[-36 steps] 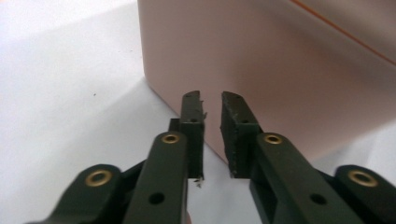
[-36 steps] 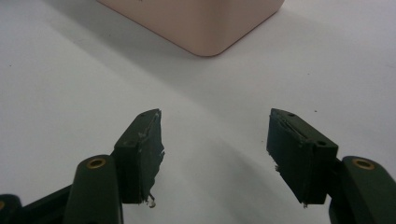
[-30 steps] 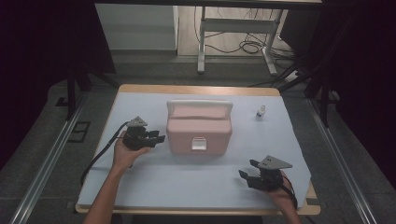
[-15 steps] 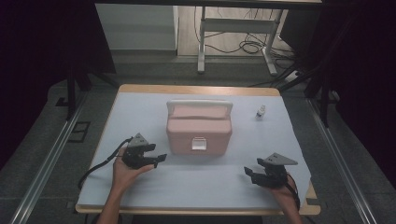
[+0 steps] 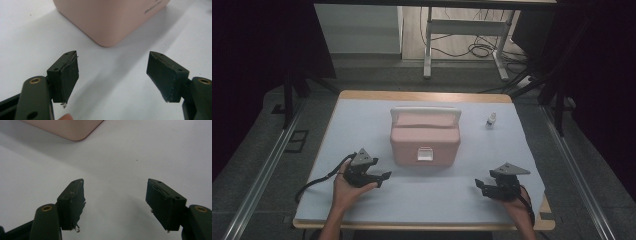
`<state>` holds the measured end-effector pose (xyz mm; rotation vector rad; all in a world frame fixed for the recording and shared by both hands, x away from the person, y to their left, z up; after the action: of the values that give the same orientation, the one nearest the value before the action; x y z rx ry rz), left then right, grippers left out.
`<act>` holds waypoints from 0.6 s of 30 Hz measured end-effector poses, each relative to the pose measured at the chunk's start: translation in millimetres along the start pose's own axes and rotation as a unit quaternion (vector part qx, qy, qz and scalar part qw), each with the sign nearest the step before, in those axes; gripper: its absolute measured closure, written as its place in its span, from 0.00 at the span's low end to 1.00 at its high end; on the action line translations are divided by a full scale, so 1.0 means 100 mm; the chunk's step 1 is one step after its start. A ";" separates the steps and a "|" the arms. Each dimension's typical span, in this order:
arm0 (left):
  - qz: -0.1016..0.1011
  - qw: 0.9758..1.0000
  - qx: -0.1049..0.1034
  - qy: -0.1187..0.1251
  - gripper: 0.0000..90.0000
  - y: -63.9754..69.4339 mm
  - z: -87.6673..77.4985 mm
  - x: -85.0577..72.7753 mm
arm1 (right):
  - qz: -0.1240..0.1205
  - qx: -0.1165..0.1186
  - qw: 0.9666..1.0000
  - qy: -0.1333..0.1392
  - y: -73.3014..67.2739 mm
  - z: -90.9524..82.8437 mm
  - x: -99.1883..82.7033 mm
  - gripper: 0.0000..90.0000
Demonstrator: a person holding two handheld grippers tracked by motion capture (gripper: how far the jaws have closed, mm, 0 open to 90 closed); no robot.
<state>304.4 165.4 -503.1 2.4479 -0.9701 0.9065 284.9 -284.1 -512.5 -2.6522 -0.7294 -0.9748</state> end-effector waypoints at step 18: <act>0.002 1.000 0.002 0.014 0.30 -0.01 -0.03 0.02 | -0.010 -0.035 0.997 -0.068 0.28 -0.05 0.49 0.40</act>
<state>305.2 166.5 -499.4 2.4315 -0.9647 0.9414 329.2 -291.7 -477.3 -2.8001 -0.7642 -0.8451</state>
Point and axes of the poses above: each handheld gripper's, and its own axes: z roughly forward along the jaws, x roughly out of its top, y roughly to its right, the point moved 1 cm from there along z, roughly forward along the jaws, and after that the axes turned 8 degrees about -y, right-handed, at the moved point
